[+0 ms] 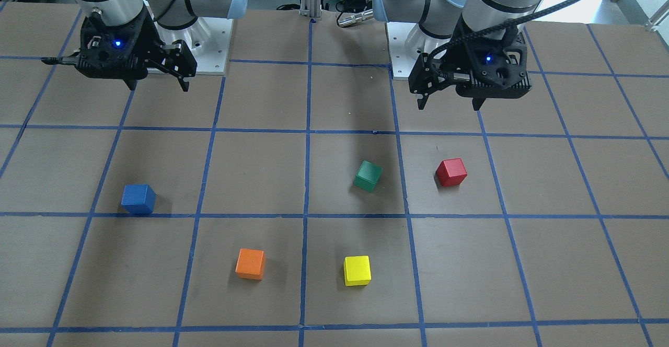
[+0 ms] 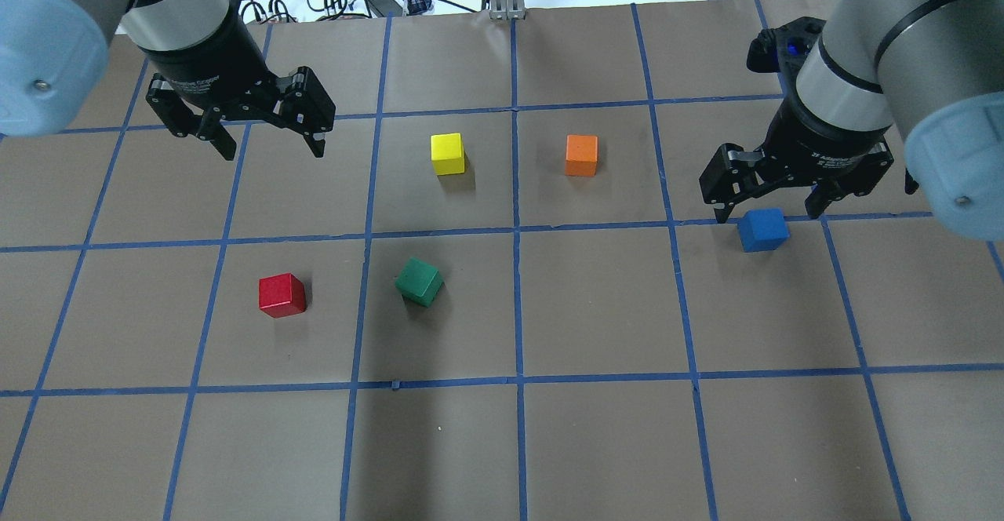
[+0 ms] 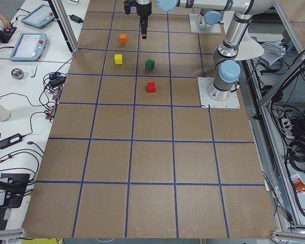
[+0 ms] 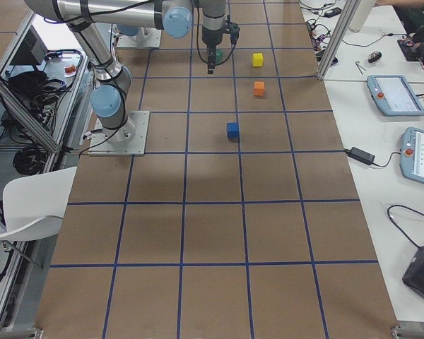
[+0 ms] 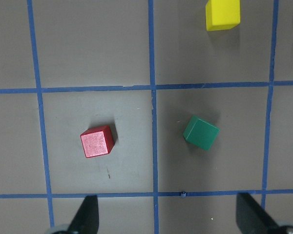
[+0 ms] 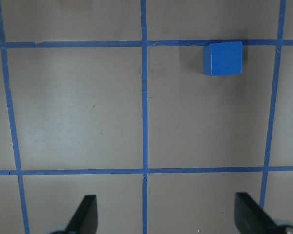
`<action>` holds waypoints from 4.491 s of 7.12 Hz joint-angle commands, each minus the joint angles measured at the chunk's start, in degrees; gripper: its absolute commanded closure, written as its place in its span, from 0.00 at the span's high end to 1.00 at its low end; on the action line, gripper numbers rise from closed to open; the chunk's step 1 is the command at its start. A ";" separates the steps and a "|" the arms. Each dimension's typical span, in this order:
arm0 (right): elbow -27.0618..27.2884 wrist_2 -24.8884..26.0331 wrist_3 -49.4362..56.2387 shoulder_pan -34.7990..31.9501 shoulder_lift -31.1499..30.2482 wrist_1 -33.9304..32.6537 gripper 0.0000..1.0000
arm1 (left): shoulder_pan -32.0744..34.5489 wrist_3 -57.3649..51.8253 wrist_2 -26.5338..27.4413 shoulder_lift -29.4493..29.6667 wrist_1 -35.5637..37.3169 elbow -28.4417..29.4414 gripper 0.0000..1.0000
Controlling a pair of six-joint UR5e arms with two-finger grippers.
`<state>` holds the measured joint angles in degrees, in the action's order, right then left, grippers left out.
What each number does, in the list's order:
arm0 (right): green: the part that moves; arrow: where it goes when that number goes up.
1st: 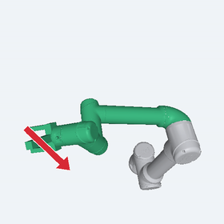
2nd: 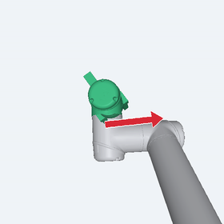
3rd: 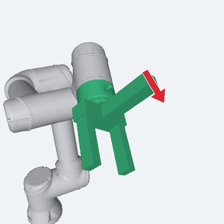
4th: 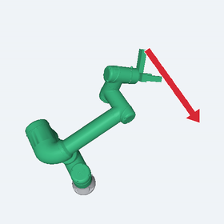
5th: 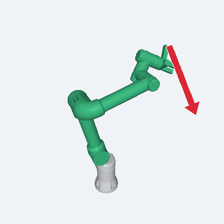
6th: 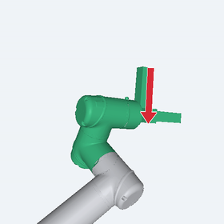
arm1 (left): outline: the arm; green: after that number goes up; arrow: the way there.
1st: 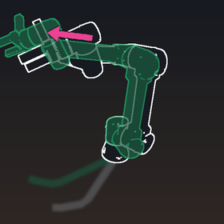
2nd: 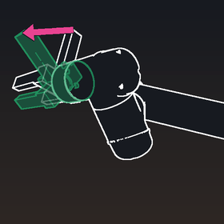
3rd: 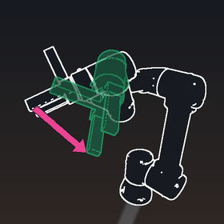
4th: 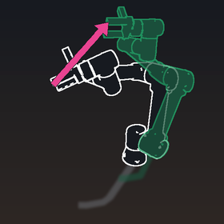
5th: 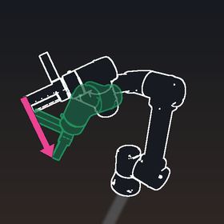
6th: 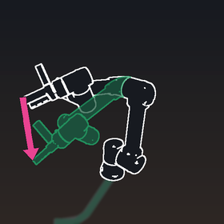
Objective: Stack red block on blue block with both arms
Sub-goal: 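Lower the left gripper onto the red cube and close on it, then lift the red cube with the left gripper and carry it toward the table center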
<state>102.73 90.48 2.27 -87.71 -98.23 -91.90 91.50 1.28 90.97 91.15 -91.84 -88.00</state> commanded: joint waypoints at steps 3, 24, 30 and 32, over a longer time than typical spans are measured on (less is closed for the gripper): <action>-0.16 -0.39 -0.07 0.00 -0.03 0.06 1.00 | 0.00 -0.05 0.44 0.00 0.17 -0.24 1.00; -0.16 -0.48 -0.07 0.00 -0.20 0.06 1.00 | -10.32 -12.61 -1.32 11.59 39.28 -27.78 0.00; -0.25 0.22 0.01 0.09 -0.03 -0.56 1.00 | 13.15 11.35 -2.28 23.69 30.84 -4.39 0.00; -0.16 0.31 0.10 0.26 0.06 -0.73 1.00 | 16.95 13.31 -2.46 28.18 31.28 -2.01 0.00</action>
<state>102.50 90.70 2.30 -87.54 -98.22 -92.52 106.11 13.43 88.64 116.56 -60.66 -91.88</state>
